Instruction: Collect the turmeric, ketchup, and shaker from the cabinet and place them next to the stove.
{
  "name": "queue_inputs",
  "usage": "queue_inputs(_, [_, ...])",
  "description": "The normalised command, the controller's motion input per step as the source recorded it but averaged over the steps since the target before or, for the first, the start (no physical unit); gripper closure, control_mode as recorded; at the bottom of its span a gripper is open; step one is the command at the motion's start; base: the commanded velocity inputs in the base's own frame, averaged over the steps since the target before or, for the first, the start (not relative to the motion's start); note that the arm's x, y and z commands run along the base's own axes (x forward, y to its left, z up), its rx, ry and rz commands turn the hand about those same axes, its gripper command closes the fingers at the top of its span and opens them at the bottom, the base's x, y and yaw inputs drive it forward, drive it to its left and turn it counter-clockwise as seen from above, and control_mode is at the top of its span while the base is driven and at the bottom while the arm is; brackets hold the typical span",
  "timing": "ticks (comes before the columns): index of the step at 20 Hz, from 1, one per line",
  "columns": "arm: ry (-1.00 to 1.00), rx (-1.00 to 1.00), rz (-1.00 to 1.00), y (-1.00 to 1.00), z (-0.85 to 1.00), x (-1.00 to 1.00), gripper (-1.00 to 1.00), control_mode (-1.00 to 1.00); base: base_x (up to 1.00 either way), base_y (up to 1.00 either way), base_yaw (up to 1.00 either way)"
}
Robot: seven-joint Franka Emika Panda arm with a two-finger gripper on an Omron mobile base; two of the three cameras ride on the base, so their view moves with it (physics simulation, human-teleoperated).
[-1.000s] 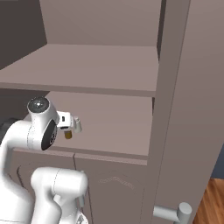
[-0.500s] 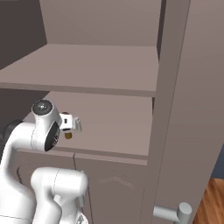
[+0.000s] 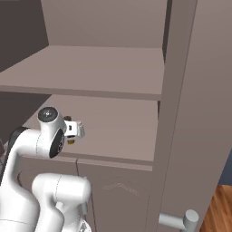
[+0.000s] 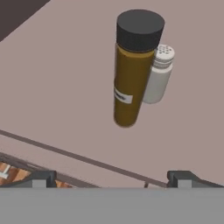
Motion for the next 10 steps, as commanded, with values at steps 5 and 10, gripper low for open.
queue_inputs(5, [0.0,0.0,0.0,0.0,-0.07,0.12,-1.0,-1.0,0.0,0.0,0.0])
queue_inputs(10, [-0.06,0.0,0.0,0.0,0.0,0.08,-1.0,-1.0,0.0,0.0,0.0])
